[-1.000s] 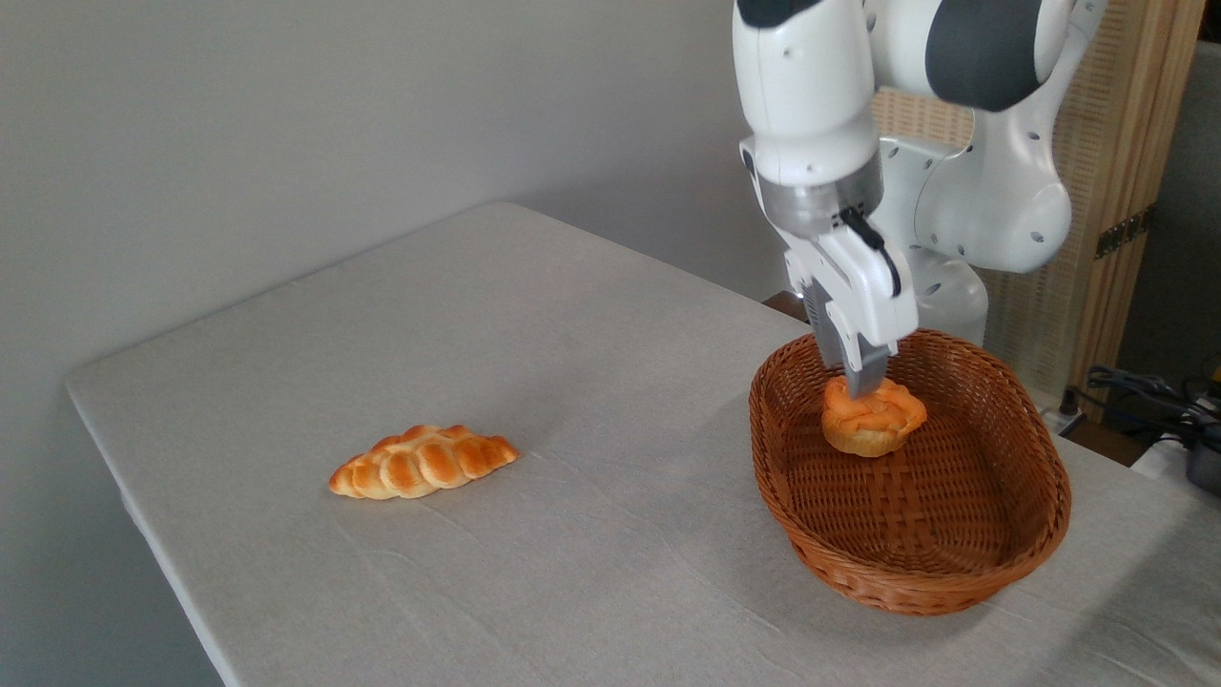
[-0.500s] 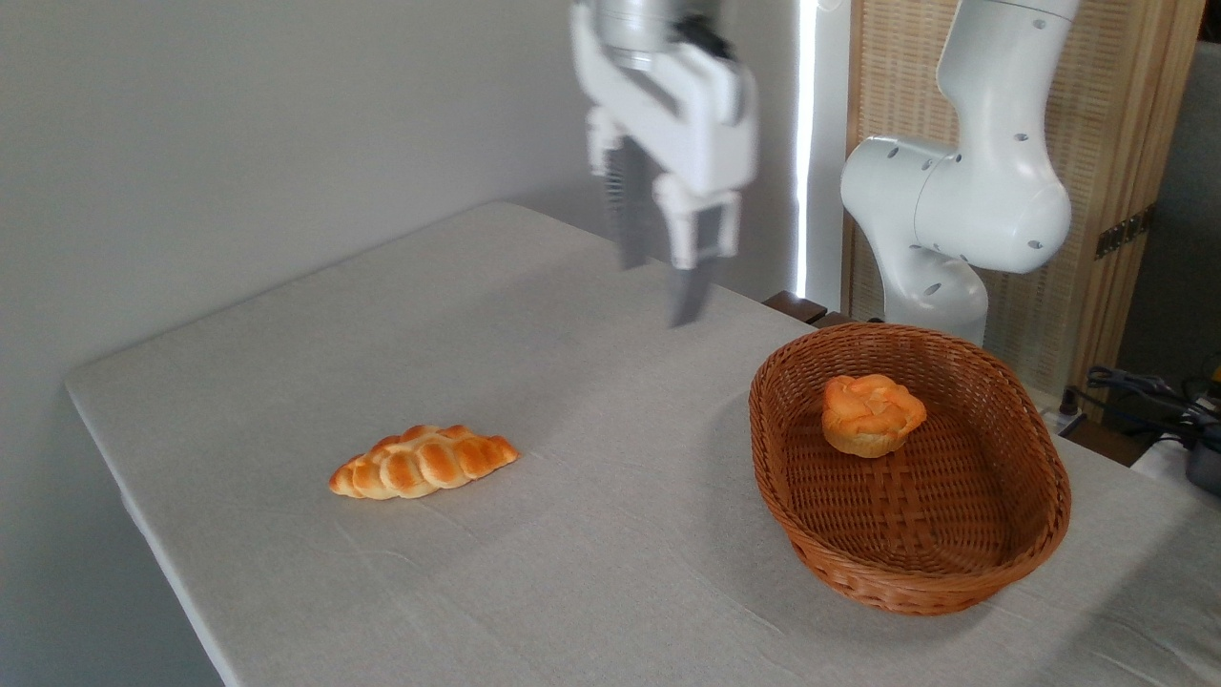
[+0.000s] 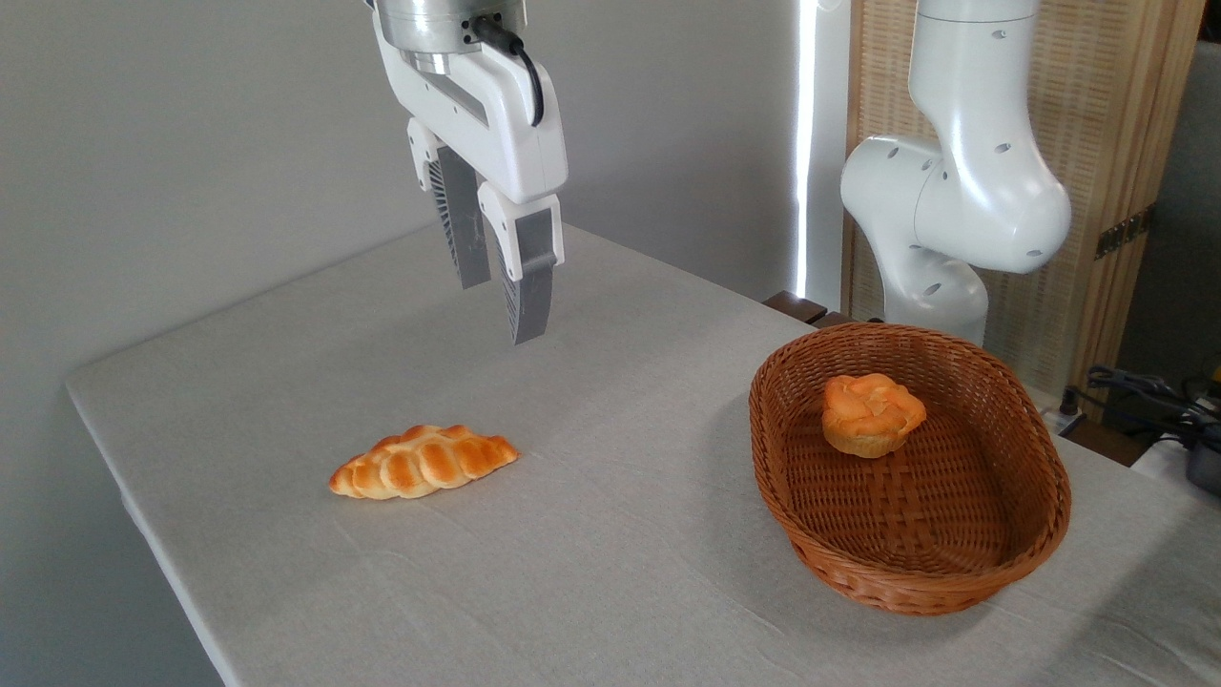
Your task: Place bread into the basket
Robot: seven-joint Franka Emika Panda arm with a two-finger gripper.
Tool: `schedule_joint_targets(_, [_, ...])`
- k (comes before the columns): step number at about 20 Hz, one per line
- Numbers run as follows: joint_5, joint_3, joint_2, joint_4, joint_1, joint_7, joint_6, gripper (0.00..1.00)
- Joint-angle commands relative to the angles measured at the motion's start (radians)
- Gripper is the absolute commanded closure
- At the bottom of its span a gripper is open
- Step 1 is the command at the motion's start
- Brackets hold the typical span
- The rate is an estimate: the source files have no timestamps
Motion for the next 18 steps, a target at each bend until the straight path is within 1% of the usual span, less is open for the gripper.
schedule_joint_targets(1, [0.009,-0.020,0.019,0.024,0.008,-0.060,-0.022,0.00])
schedule_joint_targets(3, [0.083,-0.049,0.022,0.024,0.008,-0.094,-0.010,0.00])
schedule_joint_targets(4, [0.106,-0.063,0.022,0.024,0.008,-0.123,0.005,0.00])
schedule_joint_targets(6, [0.108,-0.066,0.027,0.022,0.008,-0.154,0.015,0.00])
schedule_joint_targets(18, [0.109,-0.057,0.027,0.024,0.008,-0.156,0.016,0.00])
